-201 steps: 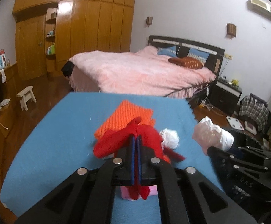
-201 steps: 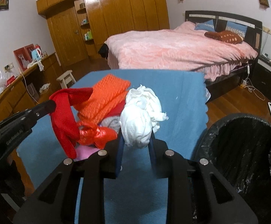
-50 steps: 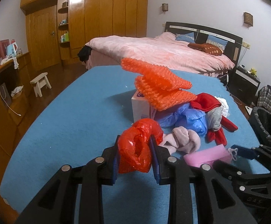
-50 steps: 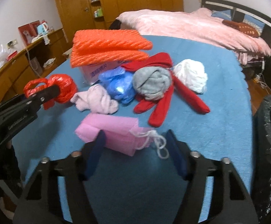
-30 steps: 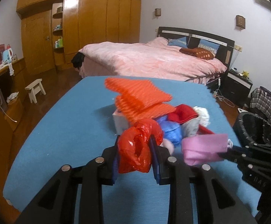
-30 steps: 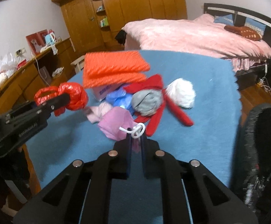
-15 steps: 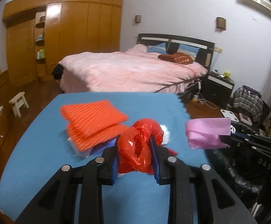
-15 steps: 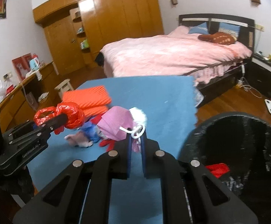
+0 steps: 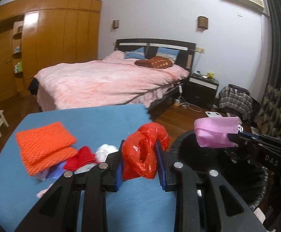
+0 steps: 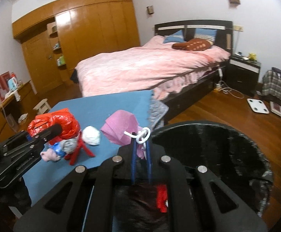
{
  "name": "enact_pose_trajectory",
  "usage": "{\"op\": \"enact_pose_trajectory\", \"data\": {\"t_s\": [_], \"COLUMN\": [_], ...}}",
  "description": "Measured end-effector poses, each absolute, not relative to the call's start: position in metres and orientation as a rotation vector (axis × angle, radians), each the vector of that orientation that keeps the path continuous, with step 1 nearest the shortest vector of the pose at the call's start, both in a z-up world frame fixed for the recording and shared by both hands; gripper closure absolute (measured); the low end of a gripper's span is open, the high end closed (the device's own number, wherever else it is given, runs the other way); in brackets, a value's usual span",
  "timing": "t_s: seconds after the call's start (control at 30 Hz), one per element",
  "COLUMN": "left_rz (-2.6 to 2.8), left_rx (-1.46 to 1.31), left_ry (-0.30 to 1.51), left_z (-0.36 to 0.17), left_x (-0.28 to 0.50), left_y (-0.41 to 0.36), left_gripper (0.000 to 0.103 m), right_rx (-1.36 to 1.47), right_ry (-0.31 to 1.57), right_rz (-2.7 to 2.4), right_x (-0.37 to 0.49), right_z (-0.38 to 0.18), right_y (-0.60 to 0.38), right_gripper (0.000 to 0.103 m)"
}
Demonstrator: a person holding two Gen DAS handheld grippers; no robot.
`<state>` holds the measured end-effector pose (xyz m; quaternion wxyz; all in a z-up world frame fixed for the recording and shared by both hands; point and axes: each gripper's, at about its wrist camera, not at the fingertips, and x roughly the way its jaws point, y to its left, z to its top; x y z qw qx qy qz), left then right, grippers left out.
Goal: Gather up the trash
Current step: 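Carry the red bag and pink mask over the bin and release both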
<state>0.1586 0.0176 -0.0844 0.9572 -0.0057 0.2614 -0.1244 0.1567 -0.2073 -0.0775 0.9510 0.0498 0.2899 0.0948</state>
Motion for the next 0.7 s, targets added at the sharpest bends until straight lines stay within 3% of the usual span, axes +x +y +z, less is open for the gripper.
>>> {"op": "enact_pose_trajectory", "data": {"t_s": [0.7], "left_rz": [-0.452], "left_rx": [0.04], "left_ry": [0.571], "left_z": [-0.1], "left_x": [0.167], "left_y": [-0.096], "left_gripper": [0.074], "right_rx": [0.131], "right_ry": [0.629], "right_rz": [-0.026], "right_x": [0.135], "right_z": [-0.102], "right_y": [-0.306], "right_gripper": [0.094]}}
